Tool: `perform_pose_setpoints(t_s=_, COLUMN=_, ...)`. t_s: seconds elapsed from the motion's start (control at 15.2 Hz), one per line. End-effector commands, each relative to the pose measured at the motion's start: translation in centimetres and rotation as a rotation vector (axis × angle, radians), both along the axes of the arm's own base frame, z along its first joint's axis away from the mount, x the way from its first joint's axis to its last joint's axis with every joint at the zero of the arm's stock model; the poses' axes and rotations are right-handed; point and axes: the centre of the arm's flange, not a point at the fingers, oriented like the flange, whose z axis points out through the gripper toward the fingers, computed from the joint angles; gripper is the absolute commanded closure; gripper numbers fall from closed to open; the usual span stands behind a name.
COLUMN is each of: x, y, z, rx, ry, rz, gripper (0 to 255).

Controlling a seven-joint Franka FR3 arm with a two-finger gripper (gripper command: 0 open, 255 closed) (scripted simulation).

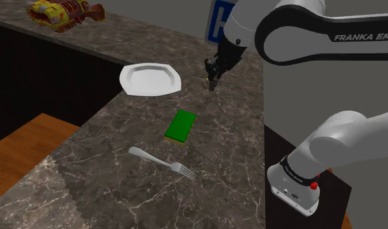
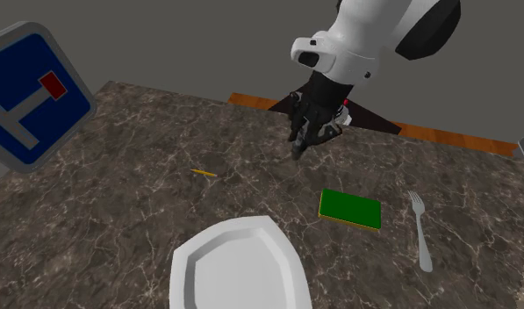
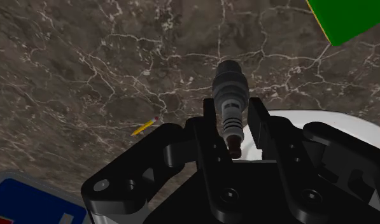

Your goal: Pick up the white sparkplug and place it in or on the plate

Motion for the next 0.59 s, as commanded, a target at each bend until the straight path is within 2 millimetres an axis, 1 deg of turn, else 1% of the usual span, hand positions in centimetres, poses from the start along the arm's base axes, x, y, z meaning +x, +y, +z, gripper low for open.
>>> perform_pose_setpoints(t_s=0.0, x=2.6, y=0.6, z=0.3, rx=0.001, ry=0.0, rz=0.0, gripper=255)
perform_pose_setpoints(t_s=0.53, x=12.5, y=4.1, z=0.7, rx=0.001, ry=0.0, rz=0.0, gripper=255)
